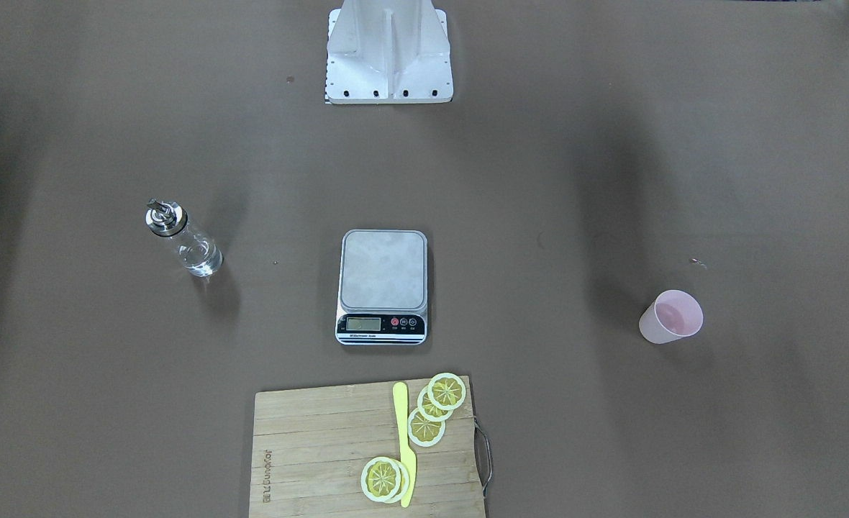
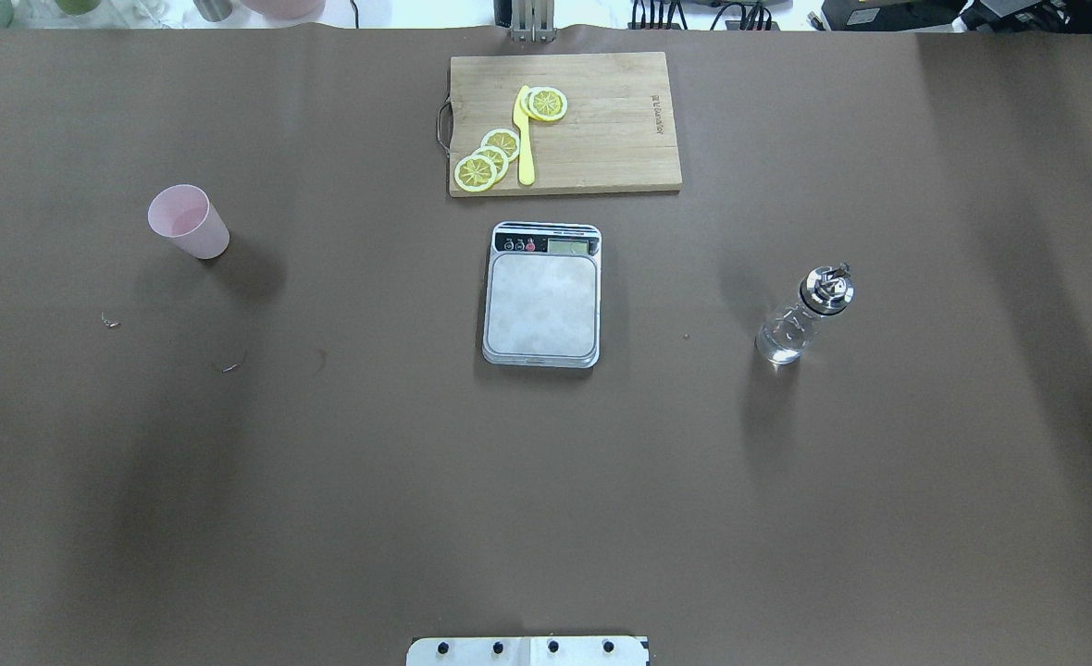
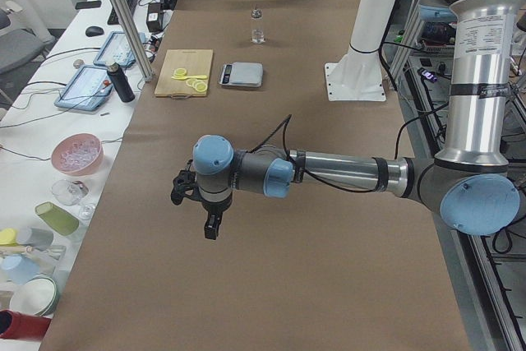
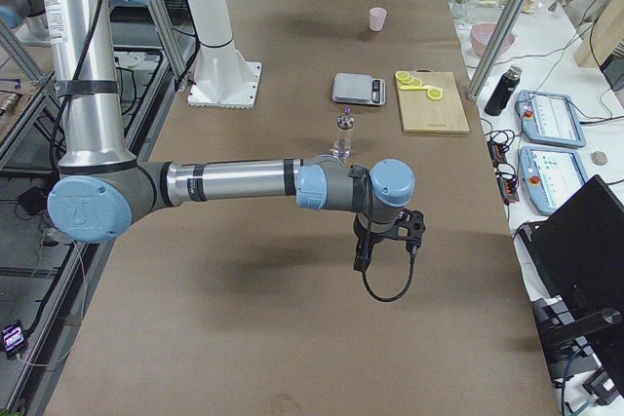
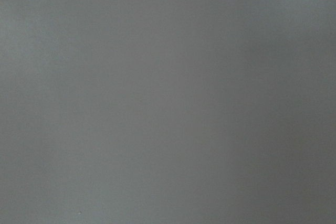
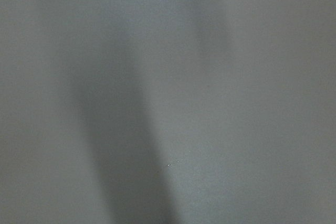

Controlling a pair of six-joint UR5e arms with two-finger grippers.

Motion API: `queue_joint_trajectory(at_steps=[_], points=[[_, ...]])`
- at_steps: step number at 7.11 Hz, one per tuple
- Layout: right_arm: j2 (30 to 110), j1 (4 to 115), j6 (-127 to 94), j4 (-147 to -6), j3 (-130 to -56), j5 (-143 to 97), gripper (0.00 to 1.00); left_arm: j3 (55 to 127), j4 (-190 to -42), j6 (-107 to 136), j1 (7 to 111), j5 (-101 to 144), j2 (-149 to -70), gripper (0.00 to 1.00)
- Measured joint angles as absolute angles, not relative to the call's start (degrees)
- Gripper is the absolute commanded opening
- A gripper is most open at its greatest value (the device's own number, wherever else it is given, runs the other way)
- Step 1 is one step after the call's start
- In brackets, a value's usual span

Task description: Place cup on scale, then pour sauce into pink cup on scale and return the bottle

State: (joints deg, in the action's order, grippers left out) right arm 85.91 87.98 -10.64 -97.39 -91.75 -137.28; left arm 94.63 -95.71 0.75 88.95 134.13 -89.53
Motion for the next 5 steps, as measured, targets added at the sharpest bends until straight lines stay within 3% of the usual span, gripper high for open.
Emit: queue_joint_trajectory(at_steps=[5], points=[[85.8, 88.0, -10.6, -97.4, -92.1, -137.3, 1.0, 94.1, -95.8, 1.0, 89.8, 134.0, -89.5, 0.99]])
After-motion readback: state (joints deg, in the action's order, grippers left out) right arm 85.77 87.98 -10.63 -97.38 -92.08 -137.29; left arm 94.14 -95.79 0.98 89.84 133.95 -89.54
